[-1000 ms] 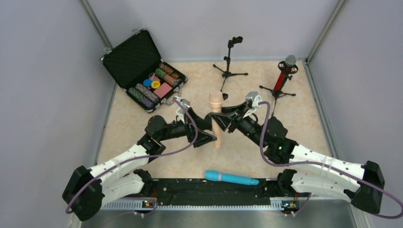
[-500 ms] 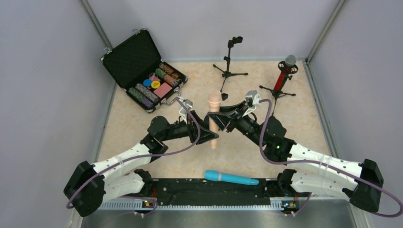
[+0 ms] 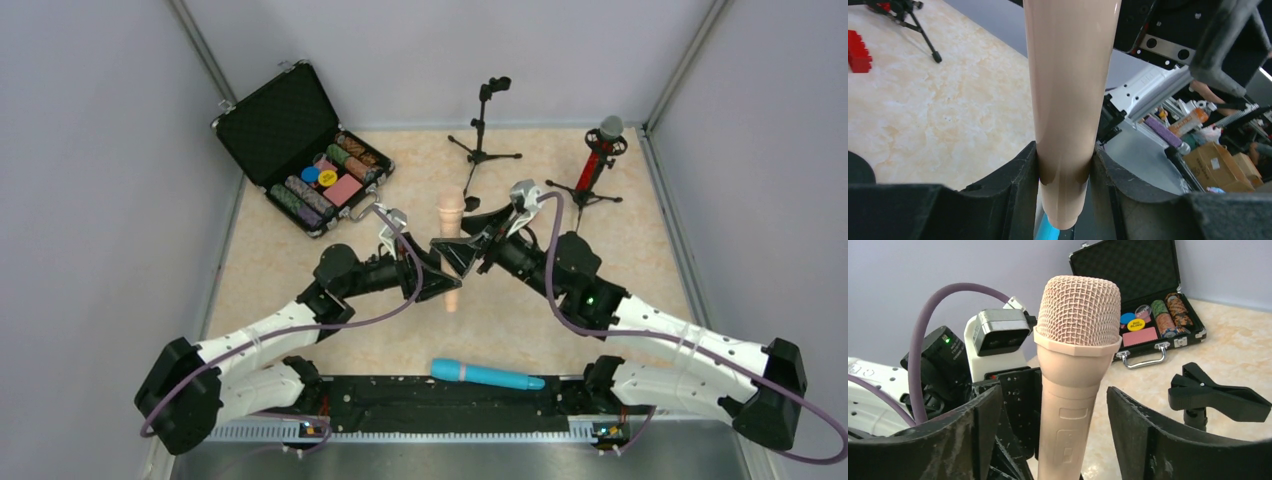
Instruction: Attach the microphones to the stand
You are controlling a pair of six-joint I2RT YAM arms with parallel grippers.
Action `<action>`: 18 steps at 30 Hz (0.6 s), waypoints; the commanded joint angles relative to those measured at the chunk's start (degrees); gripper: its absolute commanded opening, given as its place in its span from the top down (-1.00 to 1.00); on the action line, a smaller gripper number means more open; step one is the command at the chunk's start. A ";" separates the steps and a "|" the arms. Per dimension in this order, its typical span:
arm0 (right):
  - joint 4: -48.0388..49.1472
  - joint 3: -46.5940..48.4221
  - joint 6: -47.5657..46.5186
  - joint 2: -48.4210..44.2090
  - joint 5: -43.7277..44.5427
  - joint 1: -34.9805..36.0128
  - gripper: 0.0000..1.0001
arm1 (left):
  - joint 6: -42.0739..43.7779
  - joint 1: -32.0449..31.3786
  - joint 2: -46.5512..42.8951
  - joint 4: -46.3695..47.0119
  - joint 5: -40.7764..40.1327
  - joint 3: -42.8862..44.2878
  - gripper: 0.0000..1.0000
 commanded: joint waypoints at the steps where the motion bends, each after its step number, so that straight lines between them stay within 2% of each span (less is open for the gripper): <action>1: -5.14 2.28 1.05 -1.35 -7.73 -3.42 -0.62 | 2.08 0.01 -3.15 -3.16 -6.38 1.23 1.00; 4: -4.77 0.75 4.69 -2.92 -14.26 -8.20 -0.81 | 3.10 0.06 -4.53 -6.93 -9.12 1.64 1.00; 7: -3.93 -0.12 8.39 -3.87 -22.29 -14.49 -0.90 | 3.04 0.04 -5.36 -8.09 -10.32 1.40 1.00; 14: -2.73 0.10 10.15 -1.32 -39.47 -20.73 -0.96 | 2.82 0.07 -3.82 -8.13 -7.66 1.66 1.00; 18: 0.65 -1.31 13.10 -0.55 -44.87 -24.06 -0.98 | 2.25 0.10 -2.16 -7.52 -3.59 2.59 1.00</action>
